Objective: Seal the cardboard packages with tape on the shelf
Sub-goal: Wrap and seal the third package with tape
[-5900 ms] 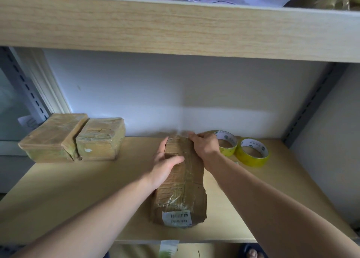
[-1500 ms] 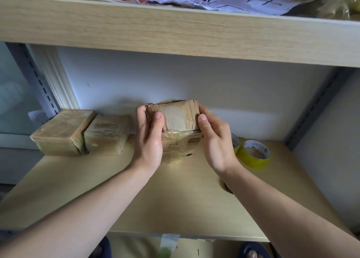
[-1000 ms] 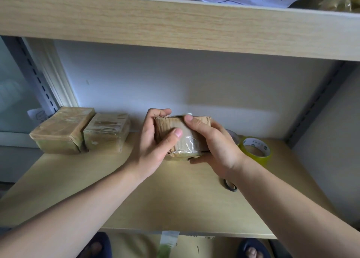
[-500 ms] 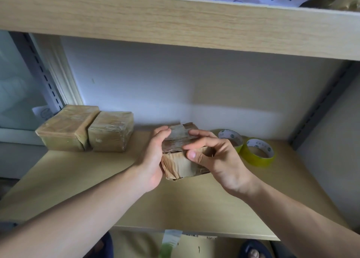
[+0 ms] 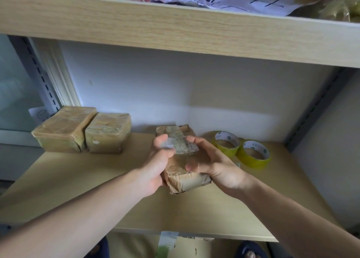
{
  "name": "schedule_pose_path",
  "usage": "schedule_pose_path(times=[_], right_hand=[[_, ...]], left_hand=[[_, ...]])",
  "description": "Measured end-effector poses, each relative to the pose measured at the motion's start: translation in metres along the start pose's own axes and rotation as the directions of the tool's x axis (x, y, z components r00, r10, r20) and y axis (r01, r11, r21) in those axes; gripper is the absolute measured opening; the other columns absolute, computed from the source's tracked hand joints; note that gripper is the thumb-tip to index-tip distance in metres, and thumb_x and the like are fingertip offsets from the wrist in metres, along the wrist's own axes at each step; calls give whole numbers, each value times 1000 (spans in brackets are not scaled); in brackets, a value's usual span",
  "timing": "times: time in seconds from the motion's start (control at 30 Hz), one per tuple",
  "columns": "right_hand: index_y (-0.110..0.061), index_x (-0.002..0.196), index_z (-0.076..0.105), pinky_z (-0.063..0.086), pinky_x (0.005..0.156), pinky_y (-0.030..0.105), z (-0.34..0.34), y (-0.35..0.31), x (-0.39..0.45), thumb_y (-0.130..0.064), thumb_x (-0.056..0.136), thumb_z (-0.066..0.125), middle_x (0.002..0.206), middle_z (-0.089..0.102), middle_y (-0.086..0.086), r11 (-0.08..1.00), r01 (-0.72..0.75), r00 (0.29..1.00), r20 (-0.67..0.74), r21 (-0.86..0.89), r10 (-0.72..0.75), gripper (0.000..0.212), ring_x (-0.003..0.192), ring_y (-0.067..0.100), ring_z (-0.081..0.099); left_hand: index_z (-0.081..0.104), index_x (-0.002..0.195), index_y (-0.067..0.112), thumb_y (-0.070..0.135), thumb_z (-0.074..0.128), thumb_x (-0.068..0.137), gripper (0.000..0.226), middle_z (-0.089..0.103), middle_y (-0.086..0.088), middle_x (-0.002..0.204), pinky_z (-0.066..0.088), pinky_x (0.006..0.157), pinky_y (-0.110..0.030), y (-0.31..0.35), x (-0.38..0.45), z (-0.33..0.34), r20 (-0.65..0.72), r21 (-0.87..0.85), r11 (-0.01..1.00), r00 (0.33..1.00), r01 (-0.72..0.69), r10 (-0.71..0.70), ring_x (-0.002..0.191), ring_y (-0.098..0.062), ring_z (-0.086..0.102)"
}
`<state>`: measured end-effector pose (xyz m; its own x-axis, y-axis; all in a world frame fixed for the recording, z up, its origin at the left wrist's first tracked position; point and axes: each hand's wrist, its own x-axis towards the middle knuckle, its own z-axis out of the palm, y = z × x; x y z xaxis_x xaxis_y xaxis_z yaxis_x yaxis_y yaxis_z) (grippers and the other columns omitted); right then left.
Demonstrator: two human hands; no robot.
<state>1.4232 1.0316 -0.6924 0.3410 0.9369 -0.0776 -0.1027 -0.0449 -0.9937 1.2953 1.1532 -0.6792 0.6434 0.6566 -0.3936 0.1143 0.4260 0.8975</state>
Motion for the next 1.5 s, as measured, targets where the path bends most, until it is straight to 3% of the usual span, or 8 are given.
schedule_pose_path(times=[0.33, 0.5, 0.67, 0.87, 1.03, 1.27, 1.43, 1.5], right_hand=[[-33, 138, 48, 53, 104, 31, -9, 6, 10, -54, 42, 101, 120, 71, -16, 874, -204, 972, -196, -442, 128, 111, 114, 3, 66], [-23, 130, 64, 59, 94, 30, -15, 13, 11, -25, 73, 93, 111, 77, -10, 883, -153, 975, -214, -444, 61, 64, 104, 8, 72], [-24, 127, 66, 57, 100, 40, -17, 19, 13, -17, 90, 77, 116, 76, -3, 923, -95, 984, -174, -374, 31, 39, 109, 17, 71], [-35, 136, 62, 51, 103, 23, -35, -4, 23, -19, 87, 82, 122, 73, -15, 826, -131, 985, 22, -548, 171, 55, 114, -1, 66], [-43, 140, 55, 50, 92, 13, -40, -14, 31, -22, 87, 81, 122, 67, -24, 765, -118, 979, 54, -633, 195, 62, 111, -9, 61], [-31, 134, 65, 51, 107, 33, -44, 1, 25, -39, 80, 86, 124, 71, -14, 759, -93, 996, -61, -645, 70, 59, 117, 3, 64], [-27, 129, 62, 50, 84, 27, -27, 8, 6, -60, 88, 68, 113, 70, -8, 545, -200, 917, -352, -814, -189, 53, 98, 9, 63], [-26, 136, 53, 56, 80, 33, -25, 9, -7, -70, 86, 60, 120, 69, -1, 658, -258, 885, -446, -707, -132, 66, 97, 17, 66]], left_hand=[[-1, 156, 55, 26, 56, 100, 85, 40, 16, 149, 64, 77, -42, -3, -6, -11, 150, 566, 823, 988, -49, -45, 110, -16, 61], [-15, 156, 45, 41, 58, 99, 93, 43, 7, 151, 64, 79, -44, 7, 5, -27, 81, 712, 699, 997, -69, 15, 88, -27, 74], [-3, 162, 24, 55, 68, 89, 106, 29, 0, 165, 31, 115, -34, 11, 26, -42, -67, 776, 625, 975, -82, 212, 148, -24, 32], [65, 127, 25, 88, 81, 29, 117, 69, 4, 124, 52, 102, -37, 23, 59, -65, -29, 829, 546, 966, -121, 258, 114, -16, 66], [73, 97, 25, 61, 87, 68, 49, 73, 14, 103, 51, 80, -19, 29, 47, -69, 10, 838, 545, 998, -40, 58, 100, -7, 68], [52, 141, 24, 76, 67, 71, 88, 56, 1, 146, 40, 114, -42, 18, 61, -69, -43, 823, 568, 998, 14, 37, 133, -22, 52], [32, 157, 20, 51, 43, 105, 62, 37, -4, 162, 33, 118, -41, 10, 55, -66, -63, 822, 569, 995, 4, 83, 146, -28, 38], [41, 149, 19, 48, 36, 108, 50, 48, -5, 151, 43, 100, -36, 9, 50, -67, -79, 817, 577, 990, -4, 119, 134, -29, 48]])
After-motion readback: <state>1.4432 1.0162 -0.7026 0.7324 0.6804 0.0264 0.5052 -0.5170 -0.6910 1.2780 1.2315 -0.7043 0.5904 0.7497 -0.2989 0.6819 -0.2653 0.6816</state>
